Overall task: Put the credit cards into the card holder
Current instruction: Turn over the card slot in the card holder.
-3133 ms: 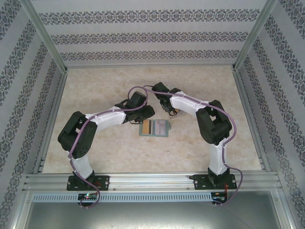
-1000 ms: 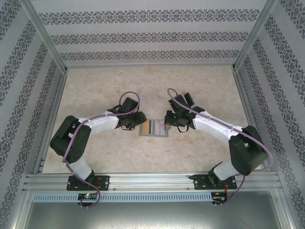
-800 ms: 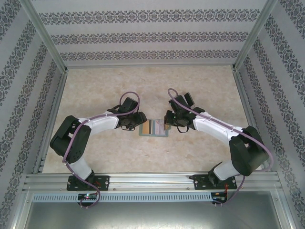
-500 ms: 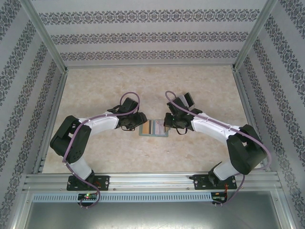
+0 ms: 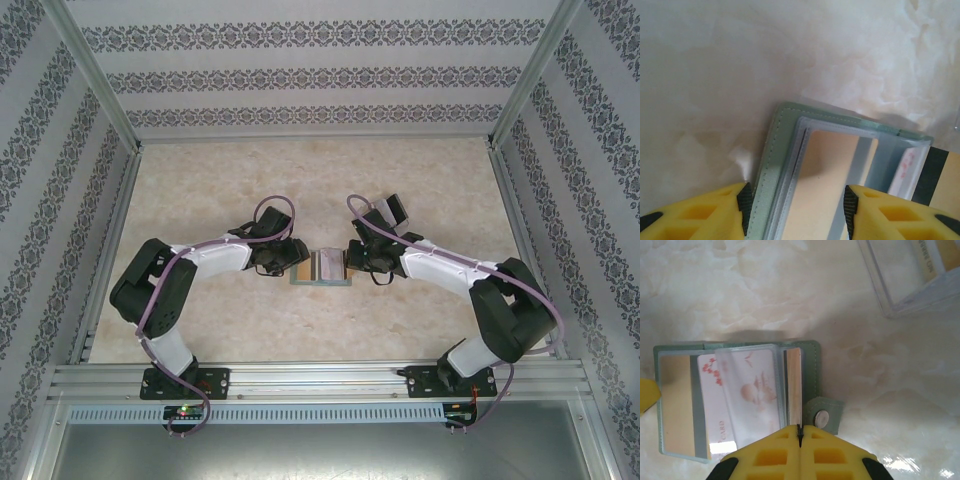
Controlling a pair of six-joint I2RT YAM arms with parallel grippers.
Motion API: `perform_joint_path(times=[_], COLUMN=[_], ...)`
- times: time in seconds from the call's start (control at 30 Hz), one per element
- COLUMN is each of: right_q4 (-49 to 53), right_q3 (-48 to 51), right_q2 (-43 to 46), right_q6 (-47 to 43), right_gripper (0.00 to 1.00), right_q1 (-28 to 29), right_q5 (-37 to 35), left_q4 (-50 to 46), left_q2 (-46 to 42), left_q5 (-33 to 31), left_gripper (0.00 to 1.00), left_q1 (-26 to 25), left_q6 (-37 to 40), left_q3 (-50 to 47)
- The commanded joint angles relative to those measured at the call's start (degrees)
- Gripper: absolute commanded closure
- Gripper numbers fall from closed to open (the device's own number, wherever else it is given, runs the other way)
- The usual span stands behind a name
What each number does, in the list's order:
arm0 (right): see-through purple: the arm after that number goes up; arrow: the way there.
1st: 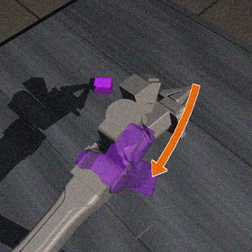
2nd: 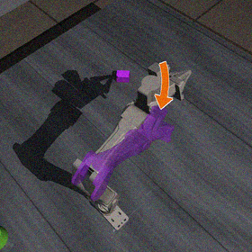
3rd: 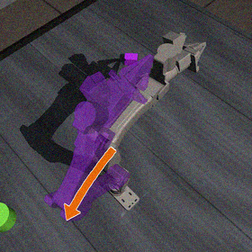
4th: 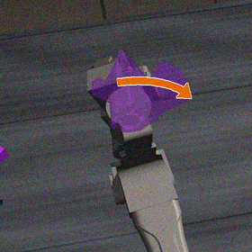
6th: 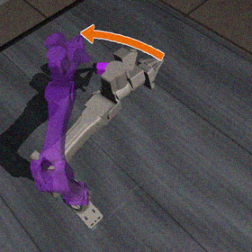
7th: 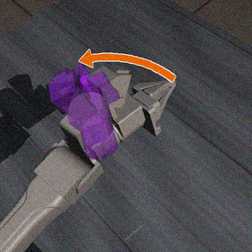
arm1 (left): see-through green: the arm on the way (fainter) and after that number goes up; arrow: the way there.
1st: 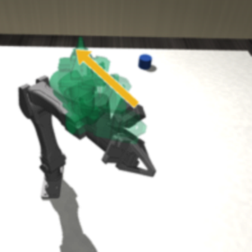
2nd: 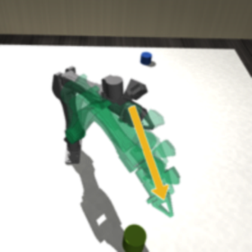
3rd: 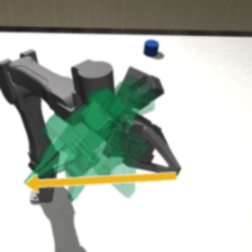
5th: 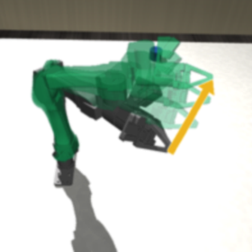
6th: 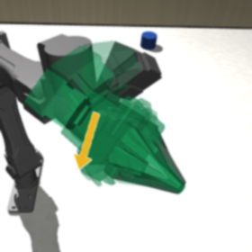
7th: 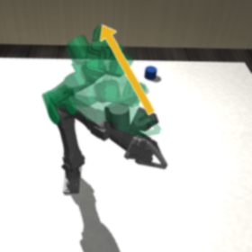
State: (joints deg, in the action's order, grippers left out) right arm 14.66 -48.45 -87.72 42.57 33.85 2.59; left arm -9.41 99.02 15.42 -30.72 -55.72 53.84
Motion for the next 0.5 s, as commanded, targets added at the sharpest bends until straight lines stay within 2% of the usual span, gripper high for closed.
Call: perform_joint_path(times=[0.0,0.2,0.47], right_q4=[-3.2,-7.4,-9.5], right_q3=[2.9,4.4,2.6], right_q2=[-0.8,4.0,5.0], right_q6=[2.0,2.3,2.9], right_gripper=[1.0,1.0,1.0], right_q1=[-0.7,-1.2,-1.5], right_q5=[2.8,5.1,10.3], left_q4=[0.7,0.7,1.2], left_q2=[0.9,0.7,0.4], left_q5=[0.9,0.8,0.4], left_gripper=[0.48,0.5,0.55], left_q1=[0.1,0.0,-0.6], left_q6=[1.0,0.9,0.5], left_q3=[-0.7,-0.9,-0.8])
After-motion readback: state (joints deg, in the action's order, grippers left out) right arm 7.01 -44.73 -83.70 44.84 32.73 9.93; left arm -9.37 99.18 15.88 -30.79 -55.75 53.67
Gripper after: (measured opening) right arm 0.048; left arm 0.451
